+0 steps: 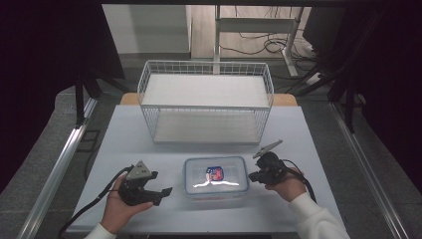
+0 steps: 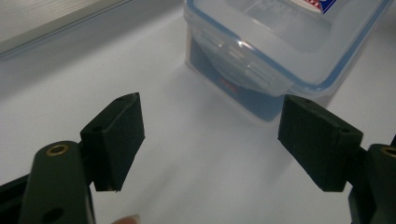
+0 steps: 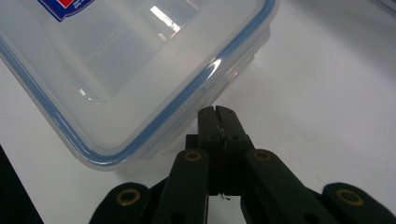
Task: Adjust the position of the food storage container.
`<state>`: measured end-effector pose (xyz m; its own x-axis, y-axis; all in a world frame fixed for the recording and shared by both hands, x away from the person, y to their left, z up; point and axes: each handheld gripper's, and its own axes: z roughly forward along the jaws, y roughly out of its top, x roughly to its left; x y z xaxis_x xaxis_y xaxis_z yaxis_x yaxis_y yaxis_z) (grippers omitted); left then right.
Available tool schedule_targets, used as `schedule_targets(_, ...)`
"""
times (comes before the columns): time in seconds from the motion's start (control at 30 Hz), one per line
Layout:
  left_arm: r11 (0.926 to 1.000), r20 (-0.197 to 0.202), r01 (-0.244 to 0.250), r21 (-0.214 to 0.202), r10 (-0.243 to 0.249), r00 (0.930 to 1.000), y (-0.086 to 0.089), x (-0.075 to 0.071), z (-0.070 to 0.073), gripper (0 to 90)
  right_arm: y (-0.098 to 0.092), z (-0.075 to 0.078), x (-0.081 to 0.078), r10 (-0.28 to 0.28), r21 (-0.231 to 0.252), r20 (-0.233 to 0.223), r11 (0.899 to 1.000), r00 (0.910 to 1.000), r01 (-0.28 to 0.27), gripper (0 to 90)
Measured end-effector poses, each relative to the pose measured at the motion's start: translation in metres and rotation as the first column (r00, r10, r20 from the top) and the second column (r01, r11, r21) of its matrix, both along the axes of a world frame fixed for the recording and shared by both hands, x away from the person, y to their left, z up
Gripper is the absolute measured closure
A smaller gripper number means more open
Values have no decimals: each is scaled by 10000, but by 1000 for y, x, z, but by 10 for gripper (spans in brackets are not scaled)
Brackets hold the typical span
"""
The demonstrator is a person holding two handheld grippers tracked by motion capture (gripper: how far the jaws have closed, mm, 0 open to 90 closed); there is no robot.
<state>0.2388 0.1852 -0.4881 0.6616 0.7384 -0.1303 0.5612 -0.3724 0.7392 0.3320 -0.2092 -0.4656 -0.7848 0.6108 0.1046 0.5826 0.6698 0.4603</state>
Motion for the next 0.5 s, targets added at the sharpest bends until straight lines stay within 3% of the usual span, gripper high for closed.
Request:
schedule_targets(0.4, 9997, 87, -215, -82, 216, 9997, 6, 1, 3, 221, 23, -7, -2, 496, 196, 3, 9986, 9988, -496, 887)
schedule_targets(0.5, 9995, 186, -302, -30, 303, 9994, 6, 1, 3, 221, 26, -7, -4, 622, 195, 260, 9978, 9977, -627, 888)
